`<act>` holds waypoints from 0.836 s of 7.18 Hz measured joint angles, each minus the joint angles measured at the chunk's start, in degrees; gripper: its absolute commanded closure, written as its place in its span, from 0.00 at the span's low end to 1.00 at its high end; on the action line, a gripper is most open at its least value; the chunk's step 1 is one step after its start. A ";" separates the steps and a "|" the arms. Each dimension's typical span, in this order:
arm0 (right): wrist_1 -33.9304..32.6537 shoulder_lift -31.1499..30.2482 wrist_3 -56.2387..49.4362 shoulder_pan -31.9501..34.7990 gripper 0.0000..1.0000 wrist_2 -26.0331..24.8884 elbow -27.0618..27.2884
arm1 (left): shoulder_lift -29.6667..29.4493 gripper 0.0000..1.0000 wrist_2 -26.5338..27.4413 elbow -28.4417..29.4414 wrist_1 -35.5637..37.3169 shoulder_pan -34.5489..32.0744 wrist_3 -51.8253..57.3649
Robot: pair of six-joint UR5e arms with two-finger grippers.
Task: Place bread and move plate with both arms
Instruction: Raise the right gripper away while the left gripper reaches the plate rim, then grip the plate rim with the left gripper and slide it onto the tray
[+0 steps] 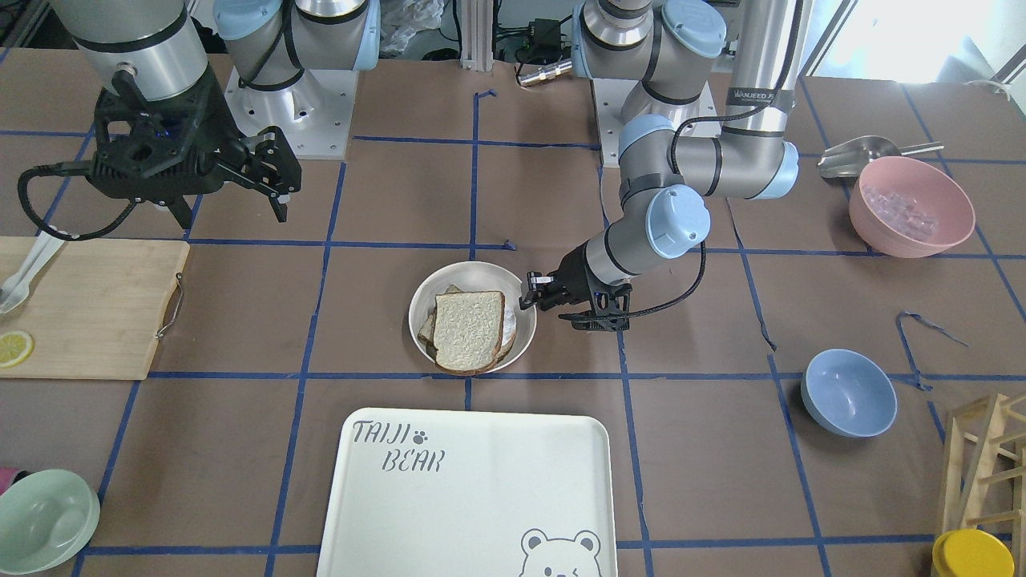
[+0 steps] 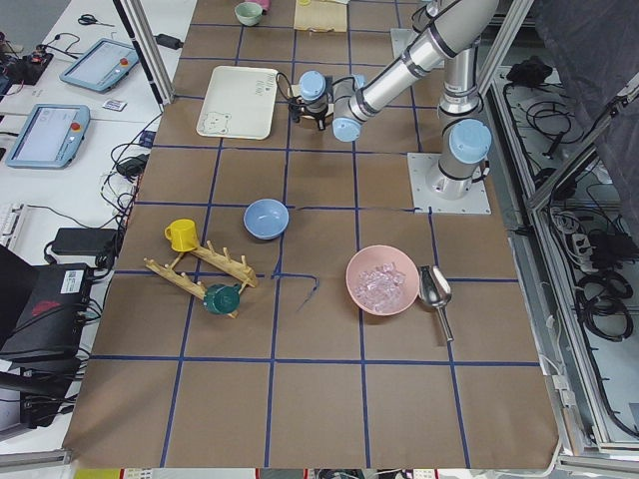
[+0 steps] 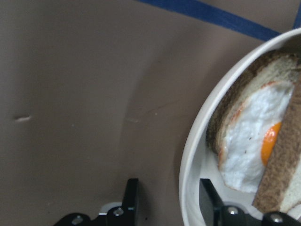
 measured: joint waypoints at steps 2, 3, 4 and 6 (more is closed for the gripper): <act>0.00 -0.03 0.01 -0.13 0.00 0.04 -0.04 | 0.14 1.00 -1.15 0.00 0.22 0.09 0.10; -0.02 -0.04 0.01 -0.15 0.00 0.04 -0.05 | 0.41 1.00 -1.56 0.09 0.31 0.28 0.12; -0.01 -0.04 0.01 -0.15 0.00 0.04 -0.05 | 0.85 1.00 -2.90 0.26 0.40 0.80 0.17; 0.07 -0.10 0.01 -0.16 0.00 0.04 -0.05 | 1.22 1.00 -7.52 1.91 0.33 3.08 -0.17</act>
